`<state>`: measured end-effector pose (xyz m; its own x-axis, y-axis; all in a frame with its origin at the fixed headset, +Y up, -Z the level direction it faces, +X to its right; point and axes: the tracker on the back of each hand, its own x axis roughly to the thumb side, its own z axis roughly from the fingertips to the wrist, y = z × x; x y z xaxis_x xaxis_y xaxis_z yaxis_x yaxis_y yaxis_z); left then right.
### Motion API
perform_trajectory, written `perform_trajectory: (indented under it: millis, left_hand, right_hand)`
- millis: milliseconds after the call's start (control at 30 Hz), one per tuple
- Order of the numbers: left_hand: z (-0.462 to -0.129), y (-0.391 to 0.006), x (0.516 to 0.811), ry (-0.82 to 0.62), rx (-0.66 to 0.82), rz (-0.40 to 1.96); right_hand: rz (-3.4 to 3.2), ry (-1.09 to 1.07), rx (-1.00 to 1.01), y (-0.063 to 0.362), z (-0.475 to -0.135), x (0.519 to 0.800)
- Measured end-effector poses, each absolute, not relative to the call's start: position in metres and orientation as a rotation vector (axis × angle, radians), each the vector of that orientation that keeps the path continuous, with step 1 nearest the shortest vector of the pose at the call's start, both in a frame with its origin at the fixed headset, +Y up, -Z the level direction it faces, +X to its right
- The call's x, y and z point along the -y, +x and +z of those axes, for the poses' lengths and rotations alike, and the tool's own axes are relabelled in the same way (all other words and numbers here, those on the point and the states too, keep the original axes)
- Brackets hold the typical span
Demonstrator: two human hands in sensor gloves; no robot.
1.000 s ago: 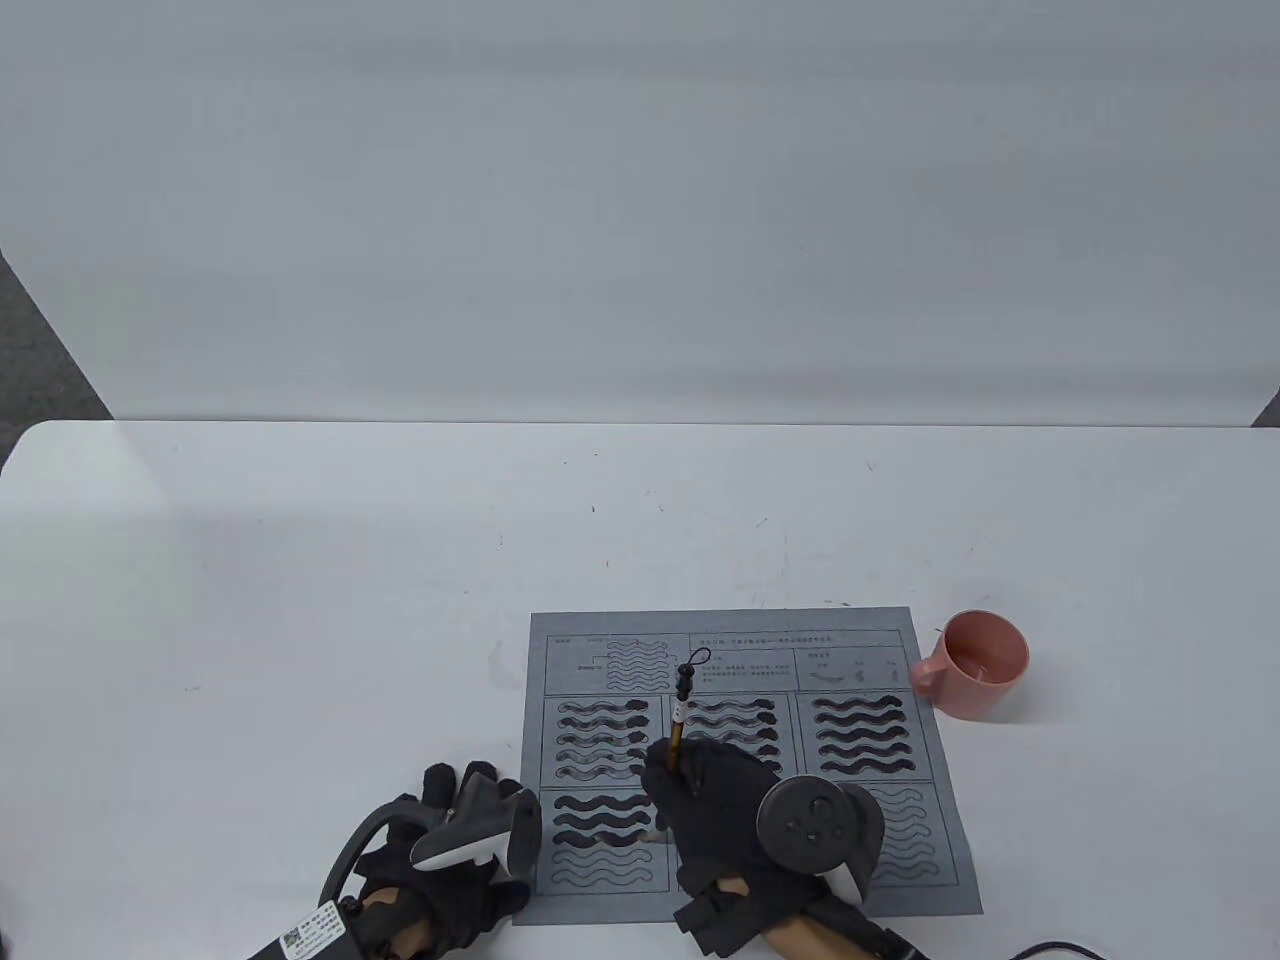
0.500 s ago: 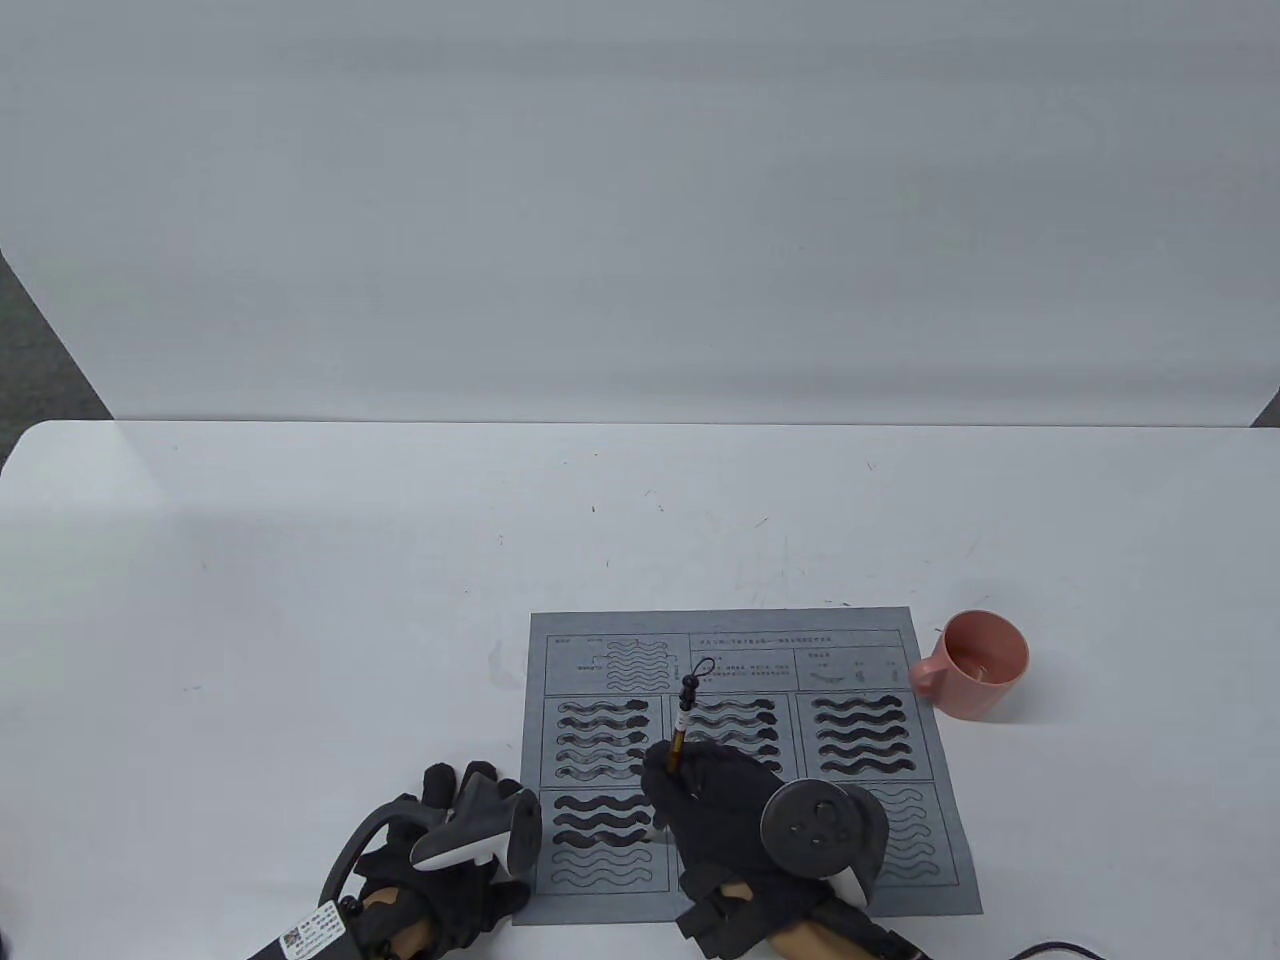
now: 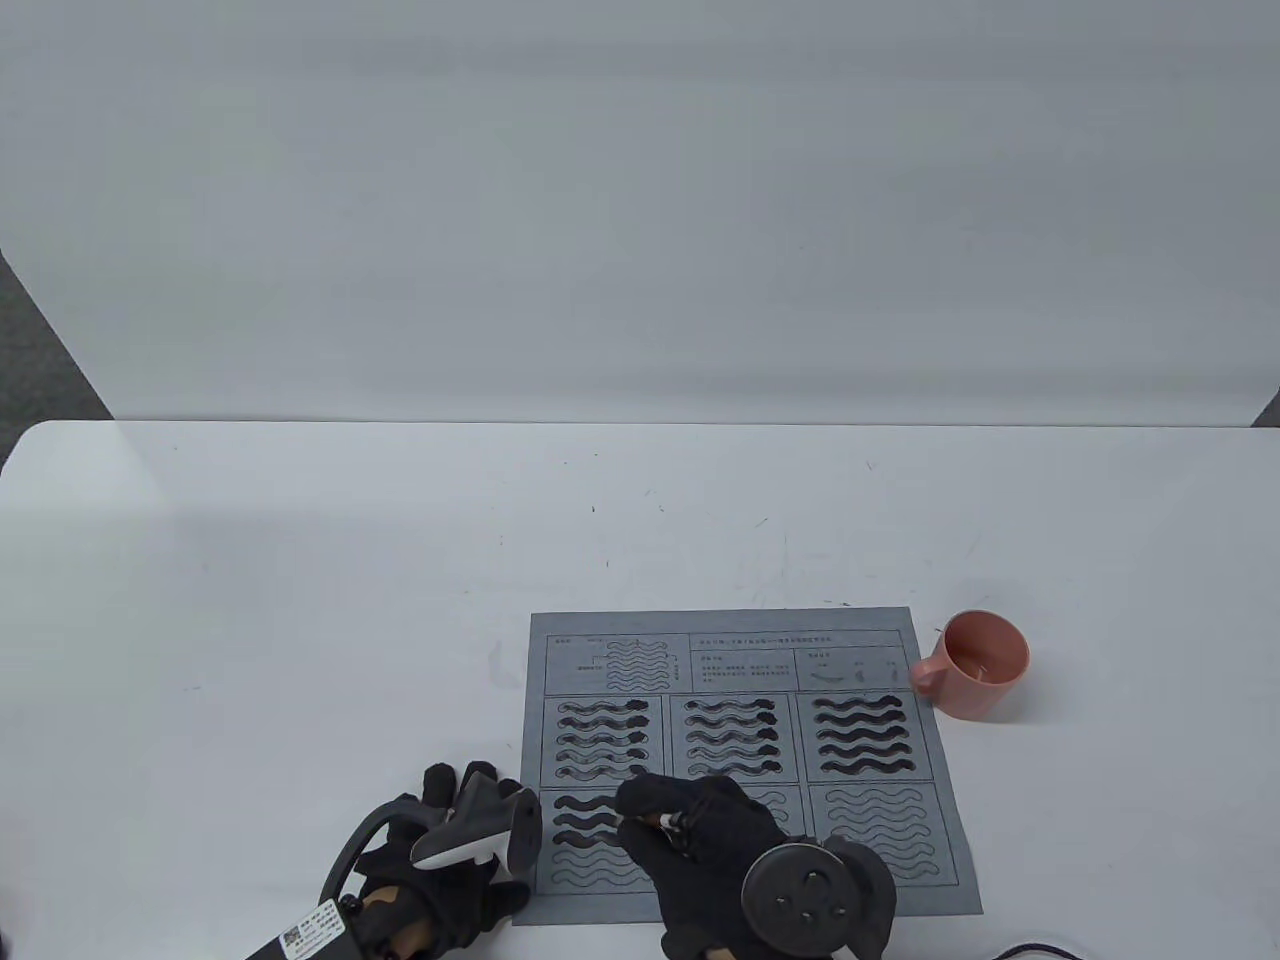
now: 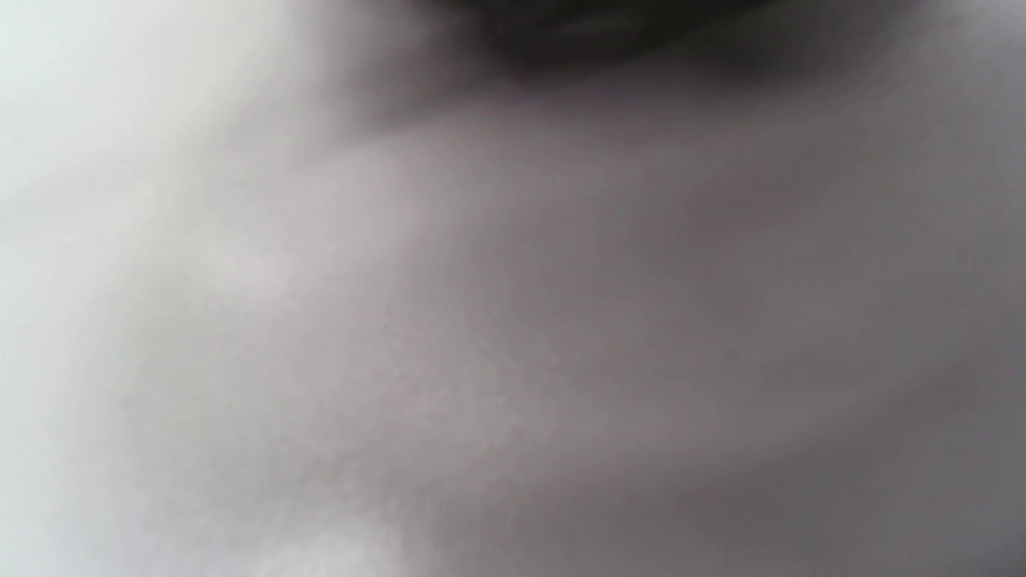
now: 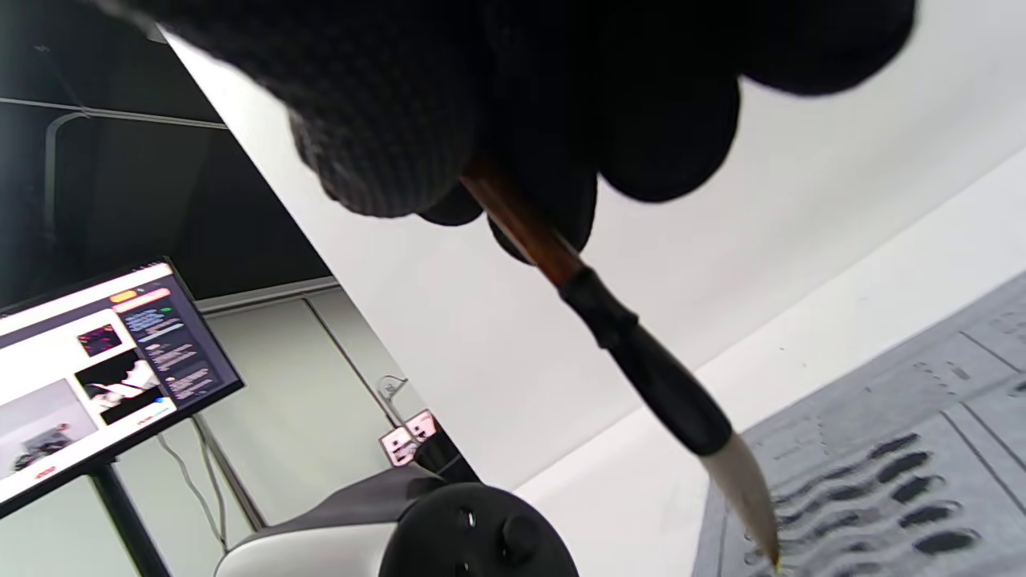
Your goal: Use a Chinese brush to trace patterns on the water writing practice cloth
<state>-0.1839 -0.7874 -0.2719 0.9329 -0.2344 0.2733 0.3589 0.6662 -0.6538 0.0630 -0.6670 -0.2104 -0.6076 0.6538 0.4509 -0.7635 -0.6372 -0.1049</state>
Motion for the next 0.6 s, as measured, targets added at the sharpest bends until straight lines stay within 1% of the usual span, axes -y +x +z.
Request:
perform_trajectory:
  millis: [33, 167, 200, 233, 267, 300, 333, 433, 500, 533, 600]
  left_hand:
    - [-0.272, -0.184, 0.787, -0.777, 0.168, -0.329]
    - [-0.272, -0.184, 0.787, -0.770, 0.162, -0.329]
    - [-0.272, -0.184, 0.787, -0.772, 0.160, -0.328]
    - [-0.272, -0.184, 0.787, -0.774, 0.159, -0.326]
    - [-0.272, -0.184, 0.787, -0.773, 0.158, -0.324]
    - [-0.272, -0.184, 0.787, -0.773, 0.157, -0.324]
    - [-0.272, -0.184, 0.787, -0.772, 0.157, -0.323]
    - [-0.272, -0.184, 0.788, -0.772, 0.160, -0.323]
    - [-0.272, -0.184, 0.788, -0.770, 0.162, -0.327]
    - [-0.272, -0.184, 0.788, -0.768, 0.163, -0.334]
    - [-0.272, -0.184, 0.788, -0.766, 0.166, -0.336]
  right_hand:
    - [2.252, 0.450, 0.356, 0.062, -0.209, 0.669]
    - [2.132, 0.325, 0.190, 0.058, -0.217, 0.678]
    - [2.057, 0.338, 0.175, 0.057, -0.222, 0.677]
    - [1.961, 0.412, 0.141, 0.056, -0.229, 0.674]
    - [1.952, 0.394, 0.118, 0.057, -0.229, 0.674]
    - [1.955, 0.353, 0.131, 0.059, -0.229, 0.675]
    - [1.955, 0.350, 0.191, 0.061, -0.229, 0.678]
    - [1.998, 0.454, 0.358, 0.060, -0.234, 0.690]
    - [2.021, 0.493, 0.369, 0.060, -0.238, 0.698]
    - [1.989, 0.517, 0.347, 0.059, -0.241, 0.702]
    - [1.975, 0.489, 0.277, 0.059, -0.243, 0.710]
